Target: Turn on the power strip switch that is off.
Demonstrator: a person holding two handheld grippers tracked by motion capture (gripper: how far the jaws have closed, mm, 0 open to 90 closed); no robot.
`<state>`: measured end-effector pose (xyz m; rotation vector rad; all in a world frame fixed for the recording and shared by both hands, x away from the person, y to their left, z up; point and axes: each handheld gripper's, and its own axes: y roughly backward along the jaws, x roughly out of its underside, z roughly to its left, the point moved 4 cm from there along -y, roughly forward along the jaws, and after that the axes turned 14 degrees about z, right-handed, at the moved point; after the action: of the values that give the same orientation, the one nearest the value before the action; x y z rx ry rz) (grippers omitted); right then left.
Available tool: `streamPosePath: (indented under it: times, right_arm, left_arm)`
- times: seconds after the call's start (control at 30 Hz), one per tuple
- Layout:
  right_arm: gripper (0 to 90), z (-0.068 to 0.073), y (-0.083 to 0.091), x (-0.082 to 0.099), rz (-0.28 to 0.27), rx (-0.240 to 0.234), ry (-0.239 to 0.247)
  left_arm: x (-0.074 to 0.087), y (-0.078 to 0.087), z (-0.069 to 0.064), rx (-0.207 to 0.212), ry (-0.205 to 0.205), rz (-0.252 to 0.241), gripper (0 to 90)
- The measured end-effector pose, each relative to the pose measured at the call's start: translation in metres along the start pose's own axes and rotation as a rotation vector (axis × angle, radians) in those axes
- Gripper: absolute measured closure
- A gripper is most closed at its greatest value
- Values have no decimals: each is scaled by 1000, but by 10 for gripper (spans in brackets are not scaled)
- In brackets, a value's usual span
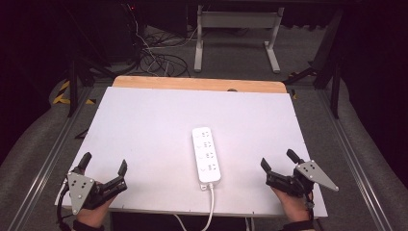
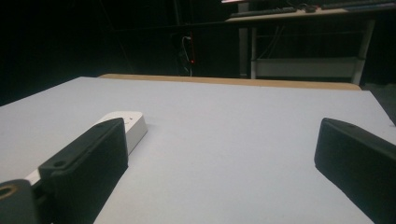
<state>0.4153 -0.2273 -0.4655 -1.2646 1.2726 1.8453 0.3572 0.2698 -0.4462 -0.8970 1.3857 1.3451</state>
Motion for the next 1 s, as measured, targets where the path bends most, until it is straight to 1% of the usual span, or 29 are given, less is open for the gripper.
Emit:
streamPosePath:
  times: [0.1, 0.2, 0.23, 0.27, 0.3, 0.37, 0.4, 0.43, 0.47, 0.5, 0.53, 0.73, 0.87, 0.9, 0.97, 1.0]
  right_arm:
    - [32, -4, 0, -1, 7, 29, -46]
    - [45, -6, -1, -1, 7, 40, -50]
    - [73, -5, -1, 0, 13, 35, -44]
    - [130, -5, -1, 0, 22, 24, -37]
    - [266, -3, 0, 0, 29, 8, -21]
    - [555, 1, 3, 0, 34, 5, 36]
    - [802, 3, 5, 0, 33, 11, 67]
    - [900, 6, 7, 0, 30, 23, 111]
    - [900, 8, 8, 0, 37, 34, 148]
    - [900, 8, 8, 0, 37, 34, 148]
    - [900, 10, 8, -1, 67, 26, 148]
    - [900, 10, 12, -10, 98, -33, 88]
    - [900, 10, 11, -19, 106, -43, 85]
    - [900, 10, 11, -19, 106, -43, 85]
    - [900, 15, 8, -31, 117, -51, 82]
    - [900, 15, 8, -31, 117, -51, 82]
  left_arm:
    - [0, 0, 0, 0, 1, -2, 0]
    - [0, 0, 0, 3, 0, -1, 0]
    - [0, -1, 0, 4, 0, -1, 0]
    - [0, -1, 0, 6, 1, -2, 0]
    - [0, -1, 0, 8, -2, -1, 0]
    - [-1, 0, 0, 6, -5, -3, 1]
    - [-1, 0, -1, 5, -5, 0, 1]
    - [-1, 0, -1, 4, -5, -1, 1]
    - [-1, -1, -1, 5, -5, -2, 1]
    - [-1, -1, -1, 5, -5, -2, 1]
    - [0, -1, -1, 4, -7, 1, 1]
    - [0, -1, -2, 3, -10, 4, 2]
    - [0, -2, -1, 0, -8, 6, 3]
    - [0, -2, -1, -2, -10, 7, 3]
    - [0, -2, 0, 0, -9, 6, 3]
    - [0, -2, 0, -1, -8, 6, 3]
